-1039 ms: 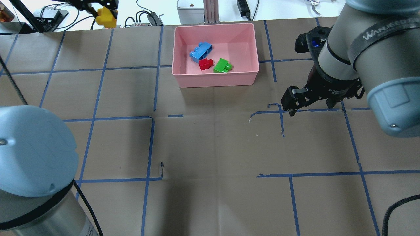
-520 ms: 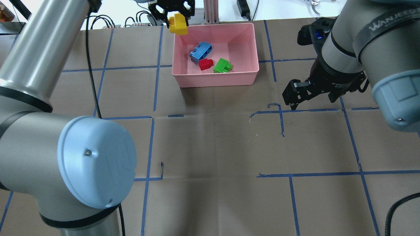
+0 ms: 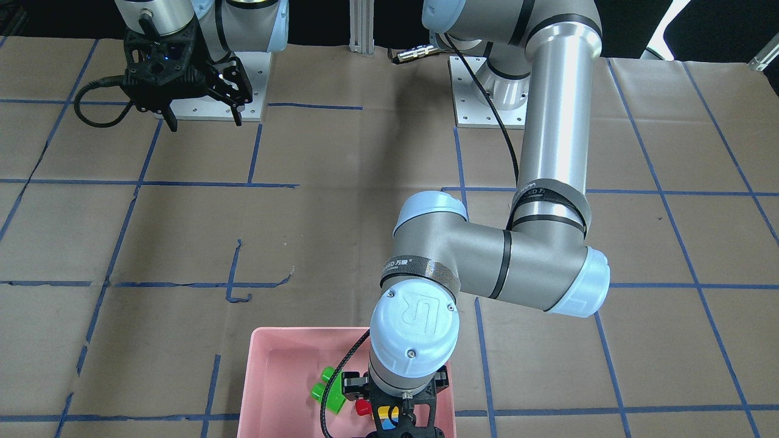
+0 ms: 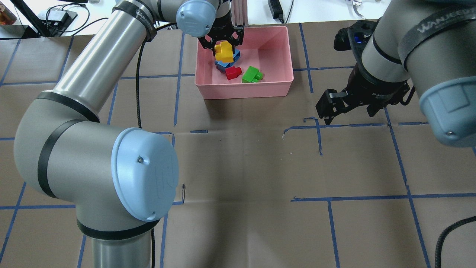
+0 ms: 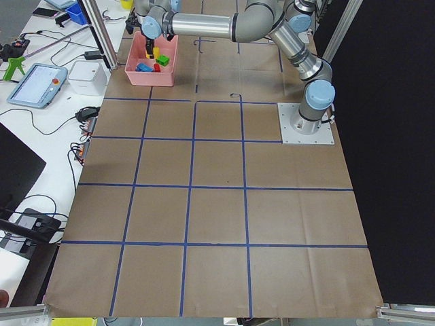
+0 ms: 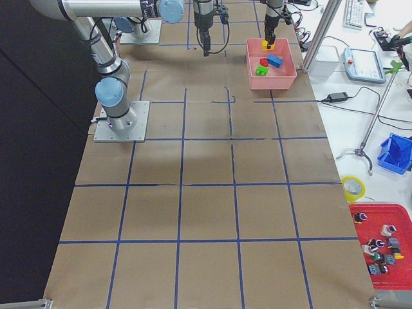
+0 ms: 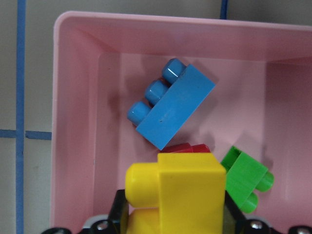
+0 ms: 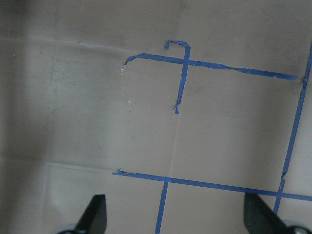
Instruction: Put all blocks into box
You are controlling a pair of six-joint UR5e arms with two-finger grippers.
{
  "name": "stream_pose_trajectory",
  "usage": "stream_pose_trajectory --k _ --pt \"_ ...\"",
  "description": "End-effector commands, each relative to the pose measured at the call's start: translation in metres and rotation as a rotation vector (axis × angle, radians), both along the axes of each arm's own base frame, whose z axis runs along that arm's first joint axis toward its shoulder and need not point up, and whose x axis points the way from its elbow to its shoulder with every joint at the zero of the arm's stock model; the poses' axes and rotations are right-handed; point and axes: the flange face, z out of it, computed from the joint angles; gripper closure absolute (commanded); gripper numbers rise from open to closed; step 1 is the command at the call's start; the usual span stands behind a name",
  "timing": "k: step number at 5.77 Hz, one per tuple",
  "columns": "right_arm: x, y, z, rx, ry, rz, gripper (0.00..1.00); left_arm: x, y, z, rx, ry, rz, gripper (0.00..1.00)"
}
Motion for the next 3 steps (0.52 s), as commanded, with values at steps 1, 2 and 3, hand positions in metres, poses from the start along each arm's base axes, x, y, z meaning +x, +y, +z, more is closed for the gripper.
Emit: stream_pose_trajectory --k 1,2,3 --pt "0.000 -0.002 -0.001 0.003 -0.002 0.000 0.00 0.002 0.001 0.012 -0.036 0.007 0.000 0.00" --pt "0.000 -0.002 -0.001 0.003 -0.002 0.000 0.00 0.011 0.003 0.038 -0.067 0.011 0.002 0.00" --pt "0.000 -0.003 -0.003 0.006 -0.002 0.000 0.00 0.038 0.007 0.072 -0.084 0.017 0.023 0.00"
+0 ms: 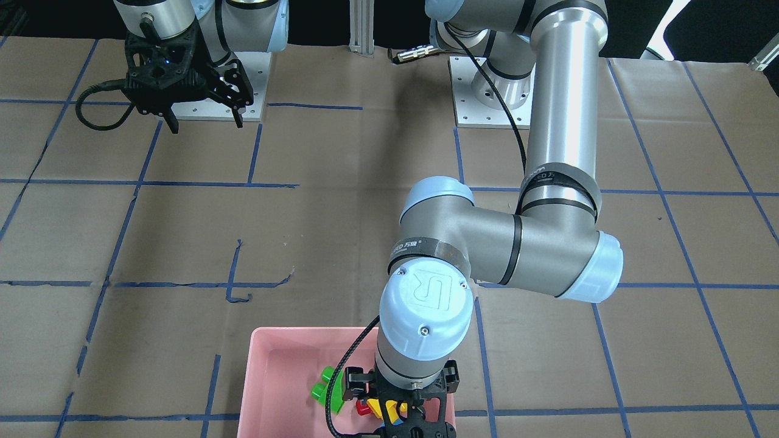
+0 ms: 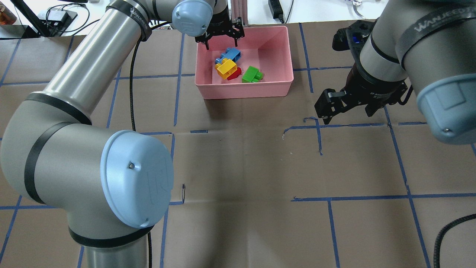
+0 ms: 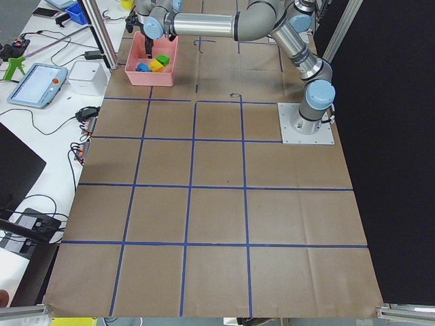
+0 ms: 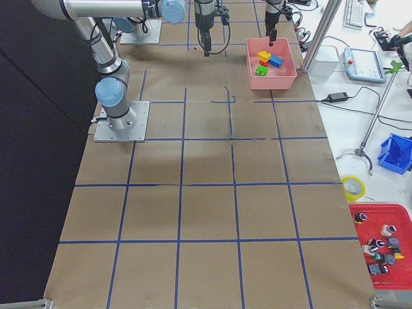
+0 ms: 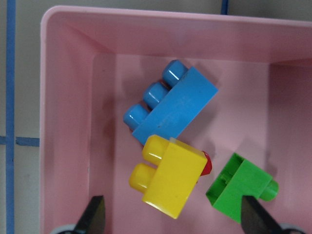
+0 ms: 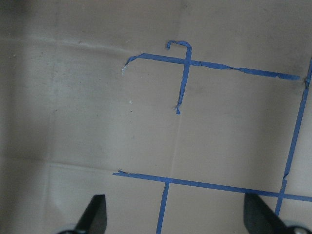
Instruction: Put all blocks into box
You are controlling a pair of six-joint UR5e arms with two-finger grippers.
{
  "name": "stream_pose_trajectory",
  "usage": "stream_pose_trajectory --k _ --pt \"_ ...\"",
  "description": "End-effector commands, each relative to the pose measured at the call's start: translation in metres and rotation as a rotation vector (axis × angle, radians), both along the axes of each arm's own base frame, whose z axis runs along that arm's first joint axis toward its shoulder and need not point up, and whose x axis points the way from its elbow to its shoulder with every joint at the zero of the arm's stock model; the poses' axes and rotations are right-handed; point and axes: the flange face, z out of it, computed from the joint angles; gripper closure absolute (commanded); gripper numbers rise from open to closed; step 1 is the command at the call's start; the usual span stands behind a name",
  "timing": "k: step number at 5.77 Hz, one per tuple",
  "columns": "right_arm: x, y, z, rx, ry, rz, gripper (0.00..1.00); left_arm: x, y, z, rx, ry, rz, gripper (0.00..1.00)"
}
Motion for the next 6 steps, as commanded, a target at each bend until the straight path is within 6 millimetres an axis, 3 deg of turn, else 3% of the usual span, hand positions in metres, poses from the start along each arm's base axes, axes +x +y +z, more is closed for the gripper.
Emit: stream_pose_trajectory --k 1,2,3,6 --pt "0.000 -0.001 -0.001 0.003 -0.001 0.000 0.00 0.065 0.012 0.065 0.001 -0.006 -0.032 0.00" --pt "0.000 -0.002 -0.001 -0.001 -0.002 -0.001 0.00 0.109 0.028 0.096 0.031 -0.018 -0.057 0.00" --pt "0.000 -0.002 -0.001 -0.001 -0.002 -0.002 0.00 0.141 0.055 0.123 0.032 -0.021 -0.052 0.00" --pt "0.000 -0.002 -0.003 0.003 -0.001 0.000 0.00 0.200 0.179 0.144 0.088 -0.020 -0.061 0.00"
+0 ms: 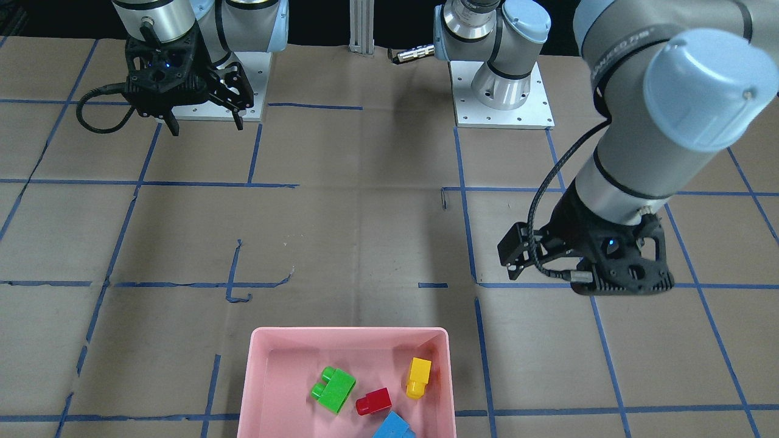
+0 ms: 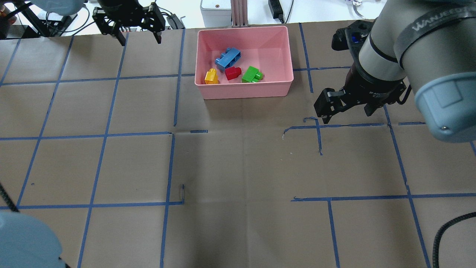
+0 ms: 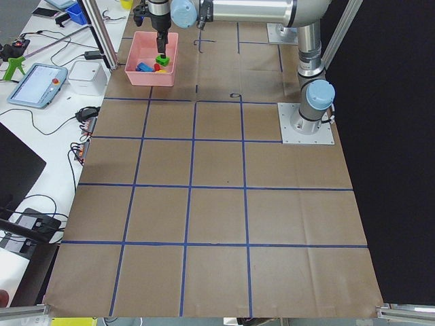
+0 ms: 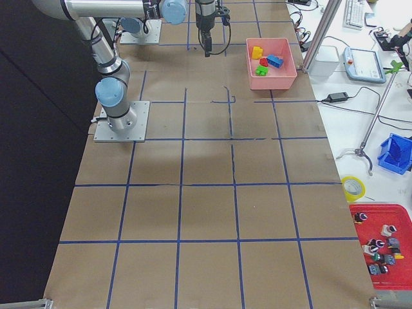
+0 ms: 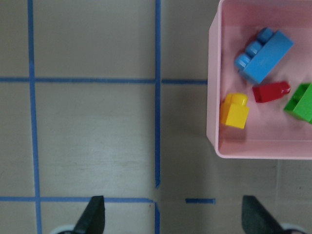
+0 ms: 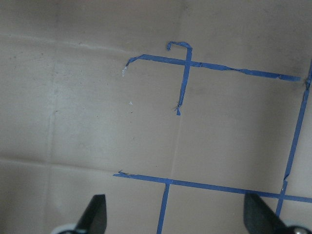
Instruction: Put all blocks into box
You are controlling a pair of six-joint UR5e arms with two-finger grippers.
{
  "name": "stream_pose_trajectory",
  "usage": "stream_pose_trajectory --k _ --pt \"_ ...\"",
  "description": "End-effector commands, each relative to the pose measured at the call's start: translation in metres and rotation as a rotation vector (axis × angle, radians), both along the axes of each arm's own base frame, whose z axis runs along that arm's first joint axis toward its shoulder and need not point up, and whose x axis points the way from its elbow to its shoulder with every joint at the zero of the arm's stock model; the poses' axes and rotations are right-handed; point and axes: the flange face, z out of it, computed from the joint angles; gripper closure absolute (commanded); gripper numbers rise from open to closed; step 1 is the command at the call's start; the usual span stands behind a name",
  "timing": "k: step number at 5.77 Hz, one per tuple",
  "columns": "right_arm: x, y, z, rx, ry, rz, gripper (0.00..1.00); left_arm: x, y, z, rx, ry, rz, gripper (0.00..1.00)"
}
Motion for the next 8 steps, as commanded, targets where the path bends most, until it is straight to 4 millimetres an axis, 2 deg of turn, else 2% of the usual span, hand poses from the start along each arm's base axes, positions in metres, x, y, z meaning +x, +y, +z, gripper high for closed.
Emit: stream_pose_trajectory --k 1,2,3,4,6,8 --pt "0.000 0.000 -0.001 0.002 0.000 -0.001 0.00 0.010 0.071 0.008 0.009 -0.001 0.017 0.00" --pt "0.000 0.000 -0.001 0.003 0.000 -0.001 0.00 -0.005 0.087 0.000 0.026 0.005 0.066 0.00" --pt "0.000 -0.001 -0.001 0.003 0.000 -0.001 0.00 -0.035 0.092 0.004 0.011 -0.009 0.013 0.00" --pt "0.000 -0.001 -0.001 0.000 0.000 -0.001 0.00 -0.042 0.091 0.004 0.005 -0.009 -0.007 0.00" --pt "0.000 -0.001 -0.001 -0.003 0.001 -0.001 0.00 -0.037 0.097 0.007 0.000 -0.010 -0.048 0.00" --pt "0.001 -0.001 -0.003 0.002 0.002 0.003 0.00 -0.022 0.099 0.007 -0.001 -0.011 -0.035 0.00"
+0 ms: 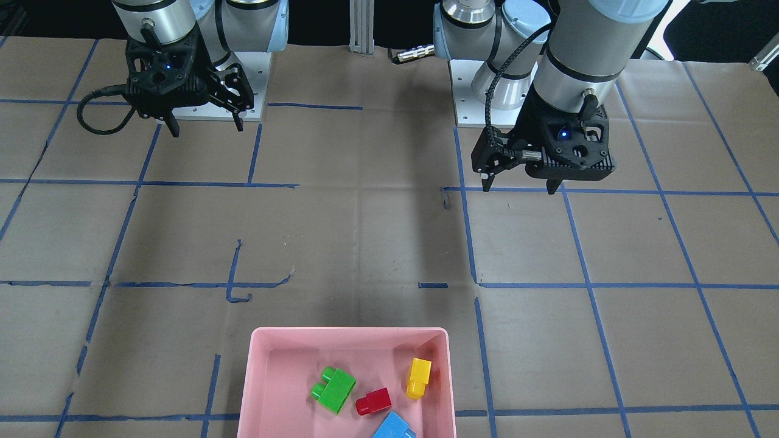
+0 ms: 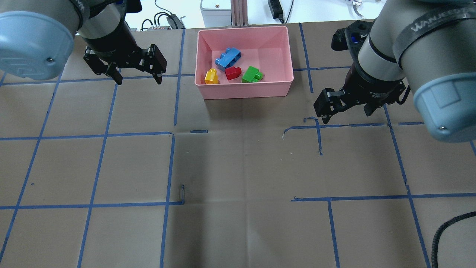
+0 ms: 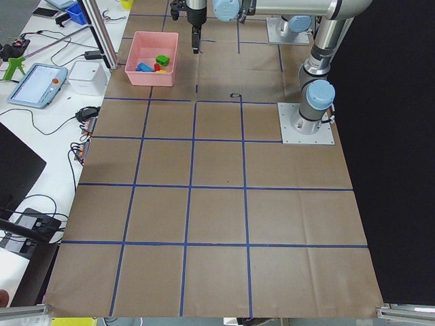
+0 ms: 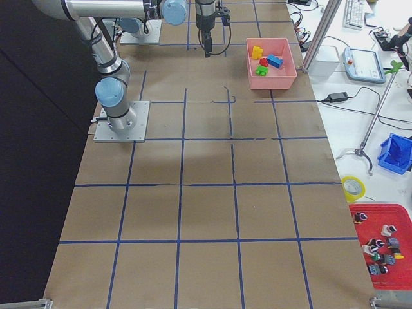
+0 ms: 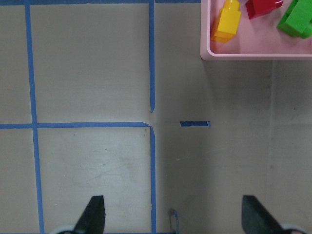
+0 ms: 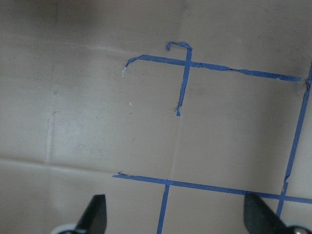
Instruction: Put all blocks into box
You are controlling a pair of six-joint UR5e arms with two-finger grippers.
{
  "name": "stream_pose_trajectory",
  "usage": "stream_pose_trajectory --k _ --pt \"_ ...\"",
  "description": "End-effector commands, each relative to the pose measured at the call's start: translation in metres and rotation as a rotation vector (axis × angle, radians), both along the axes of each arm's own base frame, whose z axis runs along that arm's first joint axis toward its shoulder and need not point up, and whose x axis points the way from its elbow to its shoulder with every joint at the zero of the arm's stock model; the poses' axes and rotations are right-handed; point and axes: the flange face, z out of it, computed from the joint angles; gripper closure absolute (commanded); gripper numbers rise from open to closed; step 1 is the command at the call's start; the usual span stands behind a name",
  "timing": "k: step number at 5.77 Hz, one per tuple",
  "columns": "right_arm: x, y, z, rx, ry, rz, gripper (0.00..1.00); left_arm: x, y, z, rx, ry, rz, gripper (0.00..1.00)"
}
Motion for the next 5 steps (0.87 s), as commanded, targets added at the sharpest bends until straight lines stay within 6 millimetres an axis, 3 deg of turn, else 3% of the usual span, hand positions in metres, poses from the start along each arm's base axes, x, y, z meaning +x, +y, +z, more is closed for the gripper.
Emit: stream_pose_trajectory --k 1,5 --pt "0.0008 0.0003 -0.0009 0.002 0.001 0.003 0.00 0.0113 -0.0016 0.0016 -0.003 -0.001 0.004 0.00" --pt "-0.0019 0.0013 0.0015 -0.002 0.014 0.000 0.00 0.0097 -0.0005 0.0017 -0.003 -0.001 0.001 0.00"
